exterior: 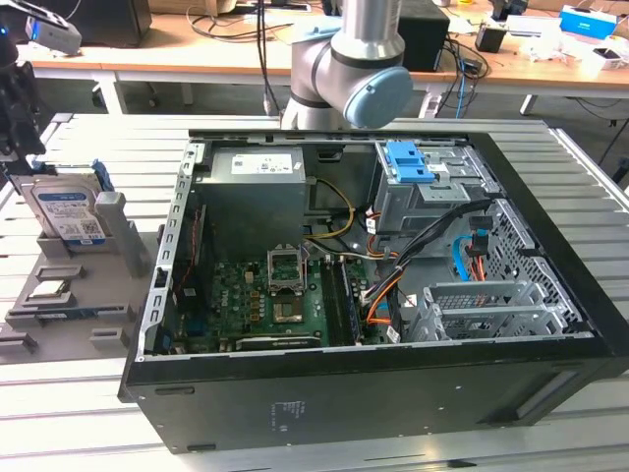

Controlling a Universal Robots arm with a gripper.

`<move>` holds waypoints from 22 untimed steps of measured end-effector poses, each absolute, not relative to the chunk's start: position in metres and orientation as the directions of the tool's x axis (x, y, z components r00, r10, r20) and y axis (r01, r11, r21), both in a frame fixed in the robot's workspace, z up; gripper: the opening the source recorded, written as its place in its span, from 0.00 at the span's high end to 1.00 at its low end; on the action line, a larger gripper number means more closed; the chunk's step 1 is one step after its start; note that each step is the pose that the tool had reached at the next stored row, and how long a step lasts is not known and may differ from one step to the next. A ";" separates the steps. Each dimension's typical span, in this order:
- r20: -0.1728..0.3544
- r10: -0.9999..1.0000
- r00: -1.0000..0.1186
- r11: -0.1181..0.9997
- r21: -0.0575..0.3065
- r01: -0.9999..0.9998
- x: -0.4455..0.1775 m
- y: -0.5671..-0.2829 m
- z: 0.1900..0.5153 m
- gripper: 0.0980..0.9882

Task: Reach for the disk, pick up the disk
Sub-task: 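Pick up the disk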

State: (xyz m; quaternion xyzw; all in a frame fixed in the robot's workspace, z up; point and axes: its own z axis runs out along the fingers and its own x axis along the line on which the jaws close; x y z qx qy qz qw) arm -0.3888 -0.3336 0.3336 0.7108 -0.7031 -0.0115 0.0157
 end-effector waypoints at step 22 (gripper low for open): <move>0.009 -1.000 0.020 -0.020 0.039 -0.999 -0.389 -0.333 0.289 0.57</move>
